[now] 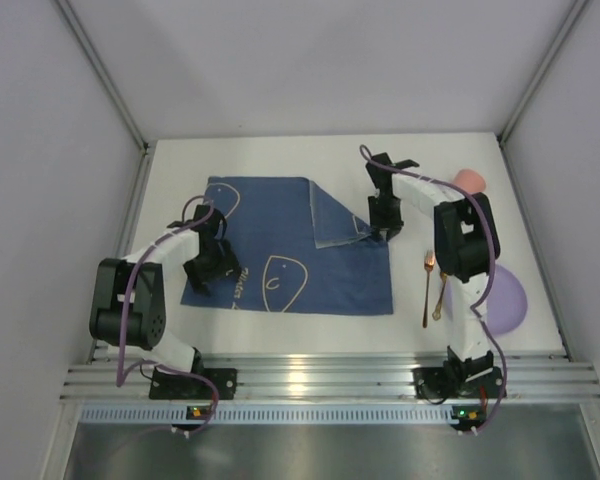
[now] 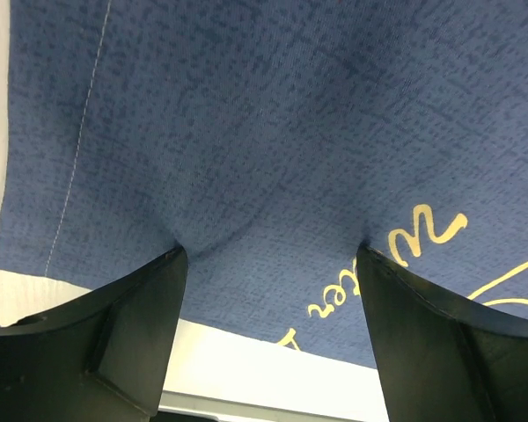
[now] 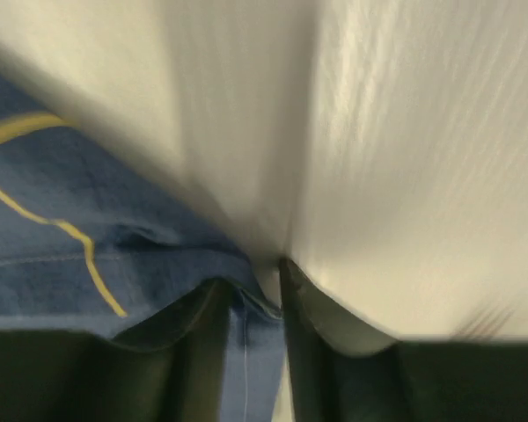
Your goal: Set the dinner table for one person
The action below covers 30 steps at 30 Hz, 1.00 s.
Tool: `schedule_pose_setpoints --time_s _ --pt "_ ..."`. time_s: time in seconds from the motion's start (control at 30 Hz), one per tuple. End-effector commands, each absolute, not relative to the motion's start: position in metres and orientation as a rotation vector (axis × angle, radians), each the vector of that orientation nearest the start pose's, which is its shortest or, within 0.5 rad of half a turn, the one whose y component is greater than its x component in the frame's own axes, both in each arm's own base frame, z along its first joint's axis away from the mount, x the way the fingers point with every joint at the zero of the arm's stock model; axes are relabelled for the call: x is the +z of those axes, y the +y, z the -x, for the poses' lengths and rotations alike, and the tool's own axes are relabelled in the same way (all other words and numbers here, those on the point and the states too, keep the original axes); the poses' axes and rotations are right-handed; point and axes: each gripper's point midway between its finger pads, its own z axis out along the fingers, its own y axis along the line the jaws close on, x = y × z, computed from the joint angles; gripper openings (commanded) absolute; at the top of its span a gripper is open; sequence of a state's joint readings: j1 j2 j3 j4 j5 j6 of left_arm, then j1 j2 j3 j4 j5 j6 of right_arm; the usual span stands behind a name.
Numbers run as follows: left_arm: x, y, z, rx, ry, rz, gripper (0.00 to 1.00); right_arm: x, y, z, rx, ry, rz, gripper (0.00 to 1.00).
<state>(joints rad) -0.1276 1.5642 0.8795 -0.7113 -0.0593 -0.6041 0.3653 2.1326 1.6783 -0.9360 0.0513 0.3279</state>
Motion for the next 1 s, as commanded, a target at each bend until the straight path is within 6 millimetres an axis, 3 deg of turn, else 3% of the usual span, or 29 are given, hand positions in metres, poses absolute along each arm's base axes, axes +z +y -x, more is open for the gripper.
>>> schedule_pose_setpoints --time_s 0.0,0.07,0.17,0.23,0.27,0.33,0.37,0.43,0.47,0.57,0.67,0.97 --pt "0.022 -0.044 -0.272 -0.014 2.811 0.713 0.82 0.019 0.129 -0.364 -0.088 3.048 -0.011 0.43" --pt "0.022 -0.044 -0.273 -0.012 2.811 0.713 0.83 0.033 0.122 -0.365 -0.128 3.008 -0.009 0.67" --pt "0.021 -0.045 -0.275 -0.016 2.813 0.715 0.82 0.059 0.123 -0.367 -0.138 2.946 0.028 0.73" --pt "0.019 -0.046 -0.276 -0.025 2.812 0.721 0.82 0.093 0.126 -0.374 -0.158 2.851 0.062 0.76" --pt "0.018 -0.047 -0.276 -0.028 2.813 0.721 0.82 0.114 0.141 -0.379 -0.121 2.794 0.103 0.76" --pt "0.015 -0.047 -0.276 -0.034 2.813 0.725 0.82 0.131 0.162 -0.381 -0.060 2.743 0.195 0.76" --pt "0.014 -0.047 -0.276 -0.032 2.812 0.727 0.82 0.143 0.189 -0.380 0.022 2.705 0.270 0.76" --pt "0.012 -0.048 -0.277 -0.037 2.813 0.727 0.82 0.151 0.219 -0.379 0.092 2.658 0.366 0.78" --pt "0.011 -0.048 -0.276 -0.039 2.818 0.725 0.82 0.150 0.243 -0.375 0.144 2.648 0.433 0.78" --pt "0.011 -0.050 -0.277 -0.047 2.820 0.725 0.81 0.139 0.282 -0.372 0.182 2.637 0.525 0.78" --pt "0.012 -0.051 -0.278 -0.057 2.821 0.719 0.81 0.117 0.304 -0.375 0.176 2.650 0.580 0.76" --pt "0.012 -0.047 -0.270 -0.039 2.837 0.678 0.81 0.057 0.318 -0.386 0.131 2.733 0.595 0.67"
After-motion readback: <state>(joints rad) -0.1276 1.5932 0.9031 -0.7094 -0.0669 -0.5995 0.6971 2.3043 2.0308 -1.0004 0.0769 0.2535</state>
